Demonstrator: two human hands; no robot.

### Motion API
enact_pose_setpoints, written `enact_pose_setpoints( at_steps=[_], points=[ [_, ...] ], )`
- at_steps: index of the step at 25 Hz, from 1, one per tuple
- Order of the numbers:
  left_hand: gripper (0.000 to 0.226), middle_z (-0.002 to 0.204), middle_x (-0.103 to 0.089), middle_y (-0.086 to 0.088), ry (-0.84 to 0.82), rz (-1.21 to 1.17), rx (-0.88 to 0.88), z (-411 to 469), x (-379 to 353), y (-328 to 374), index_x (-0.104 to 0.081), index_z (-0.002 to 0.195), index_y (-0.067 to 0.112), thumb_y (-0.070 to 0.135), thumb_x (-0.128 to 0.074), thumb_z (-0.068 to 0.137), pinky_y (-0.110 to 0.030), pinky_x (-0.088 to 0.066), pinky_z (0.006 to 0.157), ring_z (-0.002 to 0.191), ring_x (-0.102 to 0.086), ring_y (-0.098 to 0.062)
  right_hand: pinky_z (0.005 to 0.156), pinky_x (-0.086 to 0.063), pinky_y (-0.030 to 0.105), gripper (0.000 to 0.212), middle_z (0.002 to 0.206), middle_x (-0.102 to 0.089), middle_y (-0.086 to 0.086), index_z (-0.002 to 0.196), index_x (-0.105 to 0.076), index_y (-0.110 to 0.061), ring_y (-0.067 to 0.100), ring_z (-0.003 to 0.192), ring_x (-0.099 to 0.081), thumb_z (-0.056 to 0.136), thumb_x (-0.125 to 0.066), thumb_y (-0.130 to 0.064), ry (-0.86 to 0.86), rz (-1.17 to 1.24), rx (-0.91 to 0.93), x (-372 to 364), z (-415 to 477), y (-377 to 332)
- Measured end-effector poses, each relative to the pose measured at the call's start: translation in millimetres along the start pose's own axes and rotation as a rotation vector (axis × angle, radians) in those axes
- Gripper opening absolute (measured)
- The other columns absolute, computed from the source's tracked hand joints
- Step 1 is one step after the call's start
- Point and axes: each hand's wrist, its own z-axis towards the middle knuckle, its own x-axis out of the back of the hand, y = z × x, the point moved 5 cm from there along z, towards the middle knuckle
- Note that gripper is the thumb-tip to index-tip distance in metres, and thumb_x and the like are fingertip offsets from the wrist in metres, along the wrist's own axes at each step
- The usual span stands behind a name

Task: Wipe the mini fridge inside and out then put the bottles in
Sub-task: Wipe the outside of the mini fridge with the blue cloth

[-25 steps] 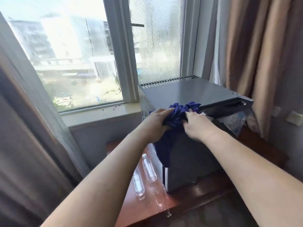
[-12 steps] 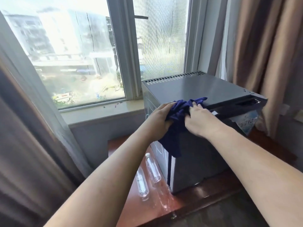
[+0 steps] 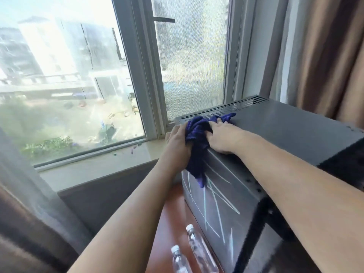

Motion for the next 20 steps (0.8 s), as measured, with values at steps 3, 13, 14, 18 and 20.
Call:
enact_pose_setpoints(
  at_steps=[3,13,14,18,20],
  points=[
    [0.054,0.131,-0.043,0.0,-0.018,-0.093,0.024,63.1,9.1,-55.1,-0.041,0.152,0.03,0.017,-0.049,0.1,-0.021,-0.02,0.106,0.126,-0.038,-0.017,0.126,-0.008,0.049,0.059,0.17,0.0,0.016,0.163,-0.01,-0.02,0.036,0.156,-0.005,0.11,-0.025,-0.039,-0.023,0.007,-0.026,-2.9,71.7,-25.2],
    [0.038,0.114,-0.056,0.011,-0.022,-0.35,0.012,108.9,3.0,-110.3,-0.052,0.133,0.03,0.013,-0.05,0.099,-0.03,-0.041,0.098,0.117,-0.052,-0.018,0.126,-0.008,0.051,0.057,0.171,-0.007,0.007,0.162,-0.016,-0.024,0.031,0.157,-0.004,0.108,-0.025,-0.042,-0.003,0.075,-0.08,-9.5,128.2,-46.9],
    [0.041,0.109,-0.054,0.015,-0.024,-0.339,0.008,104.4,4.9,-107.2,-0.051,0.137,0.027,0.013,-0.051,0.099,-0.027,-0.038,0.097,0.117,-0.05,-0.017,0.126,-0.008,0.051,0.057,0.171,-0.006,0.008,0.162,-0.015,-0.024,0.031,0.157,-0.004,0.108,-0.025,-0.042,0.002,0.077,-0.085,-9.4,122.6,-47.0],
    [0.054,0.109,-0.047,0.009,-0.074,-0.275,-0.007,69.3,11.7,-89.4,-0.042,0.152,0.027,0.018,-0.057,0.1,-0.008,-0.025,0.088,0.114,-0.043,-0.013,0.125,-0.009,0.054,0.057,0.171,-0.003,0.01,0.161,-0.017,-0.024,0.03,0.157,-0.004,0.108,-0.027,-0.042,-0.005,0.084,-0.1,-11.8,79.5,-37.0],
    [0.058,0.121,-0.049,-0.005,-0.078,-0.228,-0.02,41.8,10.3,-68.5,-0.04,0.155,0.026,0.02,-0.059,0.1,-0.009,-0.026,0.092,0.115,-0.046,-0.016,0.124,-0.009,0.057,0.059,0.171,0.001,0.007,0.162,-0.013,-0.027,0.029,0.158,-0.001,0.108,-0.027,-0.044,-0.012,0.078,-0.118,-12.6,44.8,-27.0]
  ],
)
